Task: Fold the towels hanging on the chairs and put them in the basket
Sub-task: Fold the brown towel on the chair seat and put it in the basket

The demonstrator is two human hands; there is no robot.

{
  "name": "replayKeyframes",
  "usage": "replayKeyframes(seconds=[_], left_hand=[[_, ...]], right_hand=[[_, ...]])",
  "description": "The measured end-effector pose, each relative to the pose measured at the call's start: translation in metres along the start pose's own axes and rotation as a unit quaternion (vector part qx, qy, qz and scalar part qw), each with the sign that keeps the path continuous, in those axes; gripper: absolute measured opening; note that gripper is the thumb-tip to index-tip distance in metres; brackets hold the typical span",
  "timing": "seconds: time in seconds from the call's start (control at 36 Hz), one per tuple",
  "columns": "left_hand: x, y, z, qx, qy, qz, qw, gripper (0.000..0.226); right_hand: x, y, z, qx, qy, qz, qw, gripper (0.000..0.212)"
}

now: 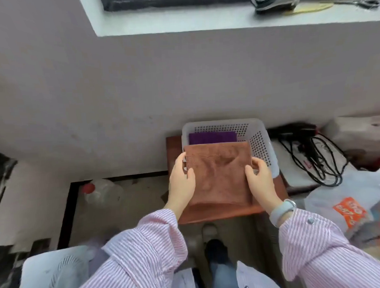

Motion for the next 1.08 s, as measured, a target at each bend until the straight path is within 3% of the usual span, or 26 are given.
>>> replayKeyframes(seconds=[0.22, 0.39, 0.56, 0.69, 0.78, 0.86, 0.92, 1.0, 1.08], left_hand=[[0.083, -0.016, 0.039, 0.064, 0.004, -0.01, 0.998, 0.051], [0.112, -0.013, 0.053, 0.14, 0.052, 0.002, 0.989, 0.051], [0.121, -0.021, 0.059, 0.31, 0.028, -0.007, 0.95, 0.051], [0.117, -0.018, 0.062, 0.48, 0.056, 0.0, 0.875, 0.055], [0.12, -0.015, 0.063, 0.491, 0.062, 0.049, 0.868, 0.053], [0.129, -0.006, 0.081, 0.47, 0.018, 0.159, 0.868, 0.048], [0.137, -0.009, 0.096, 0.464, -0.032, 0.19, 0.865, 0.048], [0.147, -0.03, 0.107, 0.468, -0.064, 0.155, 0.868, 0.05], [0.148, -0.05, 0.113, 0.48, -0.064, 0.132, 0.865, 0.054]], right_hand=[[0.1, 0.007, 0.022, -0.002, -0.01, 0.024, 1.0, 0.033], [0.133, 0.017, 0.034, -0.005, -0.023, 0.019, 1.0, 0.033], [0.152, 0.035, 0.046, -0.038, -0.071, 0.04, 0.996, 0.036], [0.16, 0.046, 0.045, -0.062, -0.108, 0.043, 0.991, 0.039], [0.161, 0.033, 0.038, -0.123, -0.059, -0.031, 0.99, 0.042], [0.155, 0.005, 0.043, -0.271, 0.006, -0.208, 0.94, 0.045], [0.152, 0.003, 0.064, -0.357, -0.034, -0.281, 0.89, 0.051], [0.155, 0.012, 0.091, -0.429, -0.089, -0.305, 0.846, 0.051], [0.168, 0.024, 0.103, -0.453, -0.105, -0.303, 0.832, 0.051]])
Point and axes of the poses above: each hand's wrist, its own x-axis towards the middle knuckle, its own z-axis out of the palm, y = z × x, the point moved 6 cm from there along x, towards the middle knuckle, and after that the axes turned 7 degrees about z, right-handed, at the moved point
